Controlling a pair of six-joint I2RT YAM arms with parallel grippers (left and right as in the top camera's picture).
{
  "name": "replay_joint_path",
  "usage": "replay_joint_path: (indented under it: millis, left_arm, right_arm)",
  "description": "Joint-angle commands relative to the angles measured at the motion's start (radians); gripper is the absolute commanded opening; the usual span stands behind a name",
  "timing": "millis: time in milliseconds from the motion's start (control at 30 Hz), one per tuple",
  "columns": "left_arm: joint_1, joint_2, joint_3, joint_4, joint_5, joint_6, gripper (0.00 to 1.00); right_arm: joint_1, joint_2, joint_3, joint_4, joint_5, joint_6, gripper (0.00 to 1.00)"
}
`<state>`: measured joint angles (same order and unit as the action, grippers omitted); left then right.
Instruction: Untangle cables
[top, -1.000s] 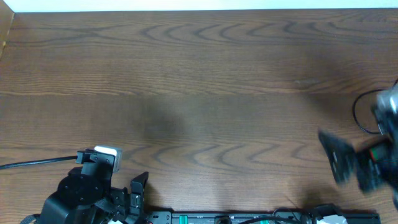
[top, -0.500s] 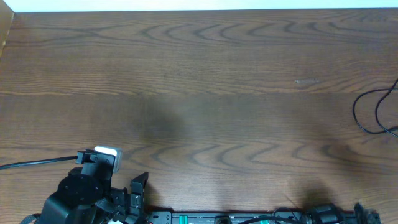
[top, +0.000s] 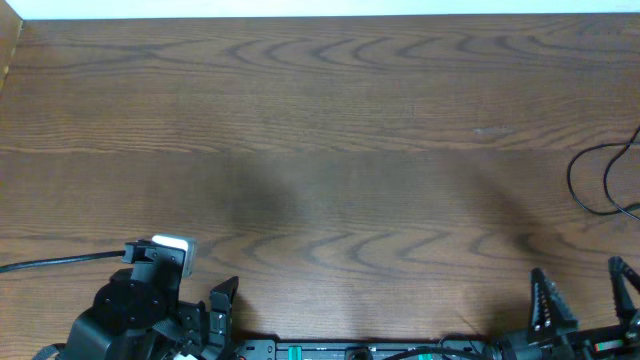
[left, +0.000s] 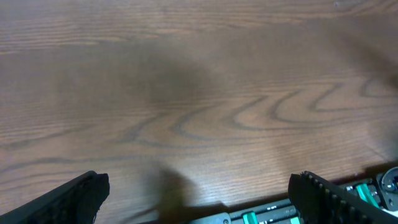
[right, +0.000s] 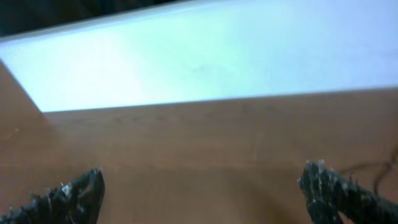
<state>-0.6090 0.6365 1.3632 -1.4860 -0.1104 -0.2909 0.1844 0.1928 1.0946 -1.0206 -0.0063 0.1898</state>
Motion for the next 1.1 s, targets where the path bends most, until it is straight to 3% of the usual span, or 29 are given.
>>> replay_joint_path:
  millis: [0, 600, 1067]
  left_arm:
    - [0.005, -0.006, -0.003, -0.002, -0.014, 0.012, 0.98]
    - [0.005, -0.005, -0.003, -0.002, -0.013, 0.025, 0.98]
    - [0.005, -0.005, -0.003, -0.002, -0.014, 0.025, 0.98]
  right_arm:
    - [-0.002, -0.097, -0.173, 0.099, -0.050, -0.079, 0.98]
    - [-0.002, -0.149, -0.841, 0.738, -0.118, -0.045, 0.99]
    - [-0.002, -0.148, -1.049, 0.862, -0.053, -0.064, 0.99]
